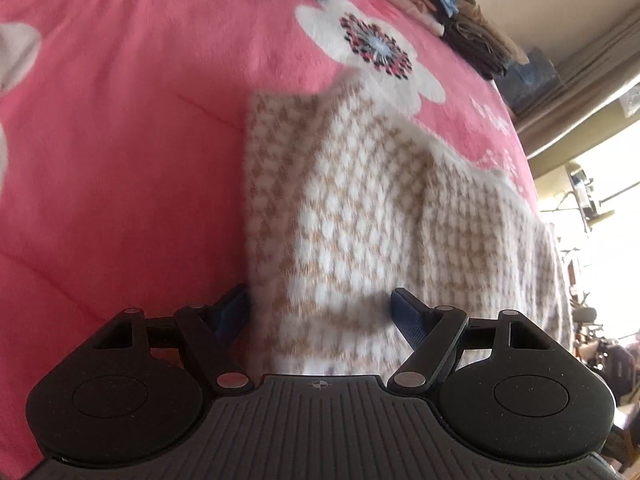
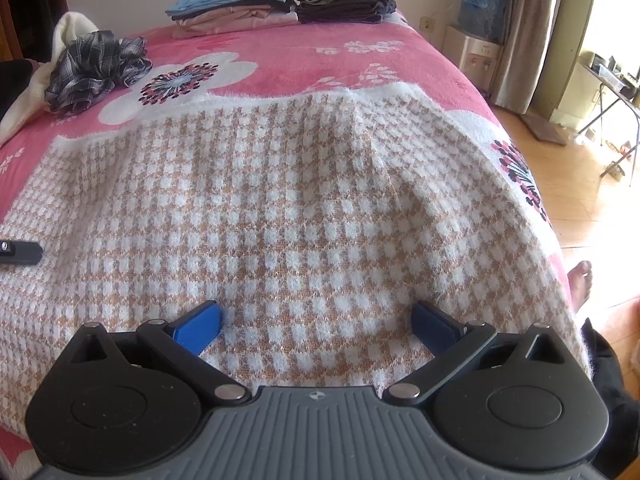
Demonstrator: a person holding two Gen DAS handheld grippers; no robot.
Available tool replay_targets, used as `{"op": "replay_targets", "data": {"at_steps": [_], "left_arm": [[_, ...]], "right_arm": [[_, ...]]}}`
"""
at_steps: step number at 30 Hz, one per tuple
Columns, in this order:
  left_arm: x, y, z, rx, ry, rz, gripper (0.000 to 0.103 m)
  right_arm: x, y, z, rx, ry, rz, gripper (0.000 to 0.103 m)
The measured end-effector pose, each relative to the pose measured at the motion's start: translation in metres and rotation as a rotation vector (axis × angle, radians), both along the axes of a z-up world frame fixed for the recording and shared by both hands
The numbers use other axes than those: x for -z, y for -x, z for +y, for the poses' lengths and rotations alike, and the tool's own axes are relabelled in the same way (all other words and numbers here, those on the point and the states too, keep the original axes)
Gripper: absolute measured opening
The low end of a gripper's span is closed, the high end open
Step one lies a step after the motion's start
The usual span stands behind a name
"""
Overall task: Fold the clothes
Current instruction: 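Roll the left gripper and close it on the houndstooth cardigan's edge, then lift the gripped cardigan edge with the left gripper and fold it over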
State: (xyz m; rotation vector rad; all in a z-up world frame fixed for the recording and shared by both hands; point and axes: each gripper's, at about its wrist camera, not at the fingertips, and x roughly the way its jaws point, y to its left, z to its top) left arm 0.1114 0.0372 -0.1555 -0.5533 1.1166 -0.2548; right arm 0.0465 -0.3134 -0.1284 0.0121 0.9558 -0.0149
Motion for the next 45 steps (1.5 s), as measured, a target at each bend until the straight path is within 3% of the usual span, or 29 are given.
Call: {"op": "replay_targets", "data": {"at_steps": [6, 15, 18, 22, 25, 29, 33, 35, 39, 45], "left_arm": [[0.005, 0.003, 0.007, 0.015, 0.112, 0.055, 0.076], [0.011, -0.002, -0.004, 0.034, 0.056, 0.030, 0.075], [0.009, -0.001, 0.000, 0.046, 0.080, 0.041, 0.069], [0.007, 0.002, 0.009, 0.070, 0.176, 0.063, 0.065], [0.018, -0.005, 0.007, 0.053, 0.166, 0.100, 0.064], [0.006, 0.005, -0.004, 0.058, 0.079, 0.024, 0.061], [-0.009, 0.016, -0.016, 0.072, -0.019, -0.066, 0.039], [-0.018, 0.023, -0.022, 0.079, -0.062, -0.114, 0.033], [-0.042, 0.039, -0.029, 0.061, -0.068, -0.160, 0.028], [-0.078, 0.049, -0.047, 0.024, 0.010, -0.162, 0.026]], "right_arm": [[0.000, 0.001, -0.001, 0.001, -0.005, -0.002, 0.103], [0.001, 0.001, -0.001, -0.001, -0.007, -0.003, 0.103], [0.001, 0.002, -0.001, 0.000, -0.005, -0.004, 0.103], [0.001, 0.002, -0.001, 0.000, -0.005, -0.004, 0.103], [0.001, 0.002, -0.001, -0.002, -0.003, -0.003, 0.103], [0.001, 0.002, -0.001, 0.000, -0.003, -0.003, 0.103], [0.002, 0.002, -0.001, 0.000, -0.003, -0.005, 0.103], [0.001, 0.002, -0.001, 0.002, -0.002, -0.003, 0.103], [0.003, 0.004, -0.002, 0.003, 0.000, -0.015, 0.103], [0.005, 0.010, -0.002, -0.011, 0.012, -0.048, 0.103]]}}
